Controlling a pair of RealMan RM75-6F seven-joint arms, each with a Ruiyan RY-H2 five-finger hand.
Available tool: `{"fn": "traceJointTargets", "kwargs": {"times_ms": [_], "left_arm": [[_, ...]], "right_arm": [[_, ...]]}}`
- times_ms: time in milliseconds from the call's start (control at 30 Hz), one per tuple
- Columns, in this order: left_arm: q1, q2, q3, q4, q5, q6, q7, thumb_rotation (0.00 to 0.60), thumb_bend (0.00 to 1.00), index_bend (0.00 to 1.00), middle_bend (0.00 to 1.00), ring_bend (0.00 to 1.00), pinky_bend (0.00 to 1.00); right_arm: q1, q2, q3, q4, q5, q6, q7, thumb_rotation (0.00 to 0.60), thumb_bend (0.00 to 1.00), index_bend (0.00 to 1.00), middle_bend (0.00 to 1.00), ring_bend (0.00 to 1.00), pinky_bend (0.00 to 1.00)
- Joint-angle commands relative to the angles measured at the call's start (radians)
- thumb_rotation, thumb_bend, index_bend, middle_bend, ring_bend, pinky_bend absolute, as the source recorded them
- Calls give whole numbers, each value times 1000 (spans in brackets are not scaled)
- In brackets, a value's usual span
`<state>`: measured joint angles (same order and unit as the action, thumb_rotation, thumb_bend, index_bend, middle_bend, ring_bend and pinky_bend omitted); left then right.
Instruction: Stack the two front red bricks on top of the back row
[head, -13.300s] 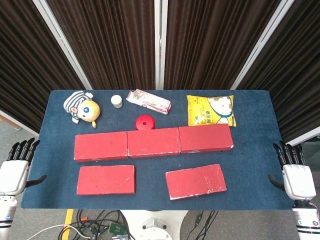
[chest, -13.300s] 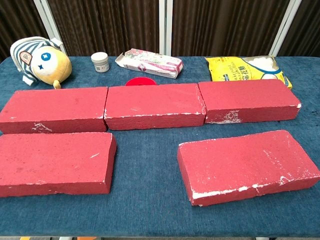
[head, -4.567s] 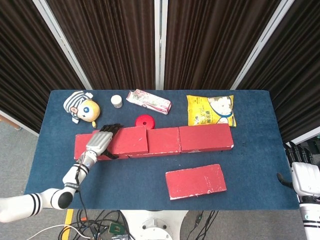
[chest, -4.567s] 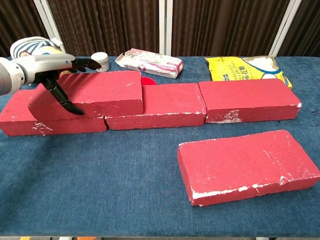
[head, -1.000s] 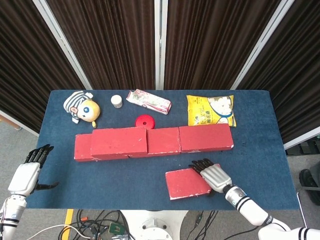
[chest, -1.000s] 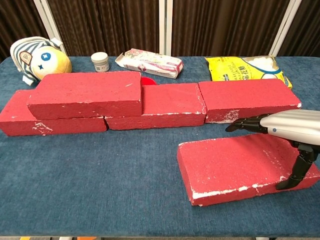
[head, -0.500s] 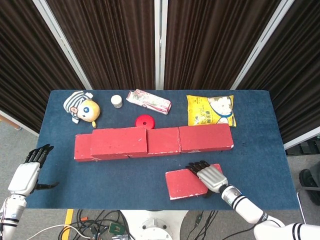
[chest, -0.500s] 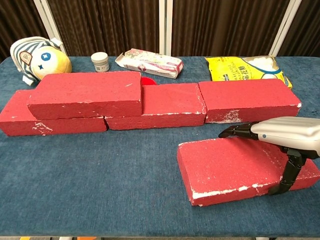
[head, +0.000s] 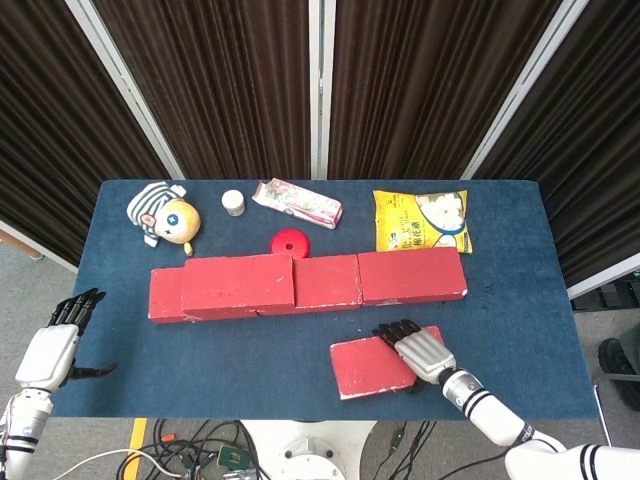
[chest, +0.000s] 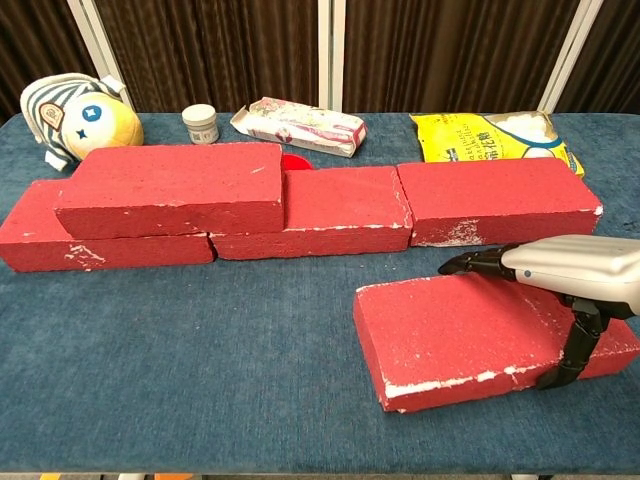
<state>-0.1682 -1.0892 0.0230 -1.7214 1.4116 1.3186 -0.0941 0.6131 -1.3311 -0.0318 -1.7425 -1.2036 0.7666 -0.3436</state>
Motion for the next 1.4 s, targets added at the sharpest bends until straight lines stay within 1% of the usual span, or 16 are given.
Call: {"fn": "traceJointTargets", "kwargs": {"times_ms": [33, 233, 367, 467, 633, 800, 967, 1033, 1133, 1233, 1400], "left_arm": [[1, 0, -1, 1, 1, -1, -1, 600, 0, 36, 0, 0, 0], [5, 3, -3, -2, 4, 0, -1, 600, 0, 35, 0, 0, 0], [10, 1, -3, -1, 8, 3, -1, 600, 0, 35, 0, 0, 0], [12, -3, -4, 4, 7, 1, -6, 600, 0, 35, 0, 0, 0], [14, -3, -4, 10, 11, -1, -11, 600, 0, 35, 0, 0, 0], [16, 0, -6, 9, 14, -2, -14, 600, 0, 35, 0, 0, 0], [18, -3, -7, 12, 14, -3, -16, 600, 0, 35, 0, 0, 0], [18, -4, -8, 14, 14, -4, -18, 600, 0, 35, 0, 0, 0], [18, -5, -9, 16, 14, -6, -19, 600, 0, 35, 0, 0, 0], [19, -4, -10, 16, 12, -8, -23, 600, 0, 35, 0, 0, 0], [21, -3, -11, 18, 13, -7, -24, 600, 0, 36, 0, 0, 0]], "right_arm": [[-1, -2, -1, 0, -4, 8, 6, 600, 5, 0, 68, 8, 0], [-5, 18, -1, -23, -20, 32, 24, 600, 12, 0, 68, 8, 0], [-6, 52, 10, -56, -34, 38, 73, 600, 12, 0, 68, 8, 0], [0, 65, 10, -48, -29, 28, 81, 600, 8, 0, 62, 5, 0], [13, 45, 0, -27, -1, -3, 79, 600, 0, 0, 3, 0, 0], [20, 30, -8, -9, 5, -21, 86, 600, 0, 0, 0, 0, 0], [27, 28, -12, -13, 6, -14, 65, 600, 0, 0, 2, 0, 0], [28, 26, -13, -14, 11, -9, 54, 600, 0, 0, 28, 0, 0], [34, 25, -17, -16, 32, -14, 38, 600, 19, 0, 113, 13, 12], [40, 20, -21, -17, 55, -14, 16, 600, 57, 0, 138, 30, 54], [41, 21, -23, -31, 66, 3, 1, 600, 82, 0, 165, 48, 72]]}}
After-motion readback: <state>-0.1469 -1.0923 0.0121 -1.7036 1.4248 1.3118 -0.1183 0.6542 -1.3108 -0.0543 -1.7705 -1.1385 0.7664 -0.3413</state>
